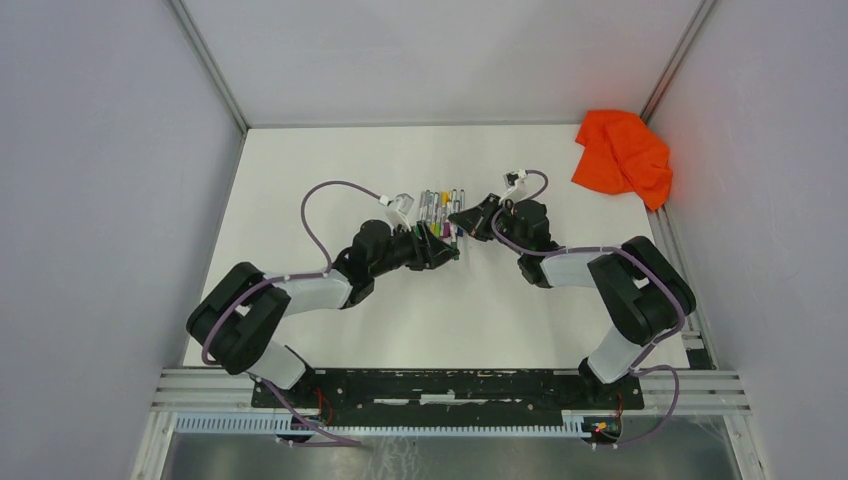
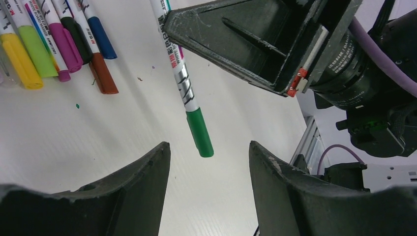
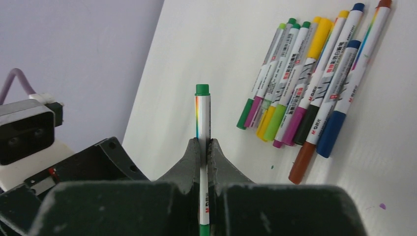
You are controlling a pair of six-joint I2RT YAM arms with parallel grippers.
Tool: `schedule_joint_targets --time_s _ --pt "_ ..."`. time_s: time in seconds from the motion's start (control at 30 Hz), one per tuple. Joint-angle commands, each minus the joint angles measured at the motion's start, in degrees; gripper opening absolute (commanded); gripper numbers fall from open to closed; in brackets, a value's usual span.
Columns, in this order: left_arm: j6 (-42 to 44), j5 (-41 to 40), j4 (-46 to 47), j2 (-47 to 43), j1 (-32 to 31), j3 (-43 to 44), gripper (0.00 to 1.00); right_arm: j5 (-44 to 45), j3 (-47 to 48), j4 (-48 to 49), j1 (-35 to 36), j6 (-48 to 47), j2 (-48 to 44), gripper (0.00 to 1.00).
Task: Open the pen caps
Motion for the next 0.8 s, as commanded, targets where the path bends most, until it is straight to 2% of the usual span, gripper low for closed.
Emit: schedule_joint_targets --time_s 0.0,0.5,0.77 --pt "-2.31 0.57 3.02 1.52 -0.23 0.61 0.65 -2.45 -0.36 6.47 -0.08 2.42 -0.67 0.0" --pt "-1.72 2.42 1.97 5.93 -0.28 4.85 0.6 -6.75 -0.01 6.34 -0.03 3.51 -0.25 0.0" --pt "-1.54 4.22 2.8 6.27 -0.28 4.87 0.49 -7.55 -0.87 10.22 -0.03 6.76 1.35 0.0"
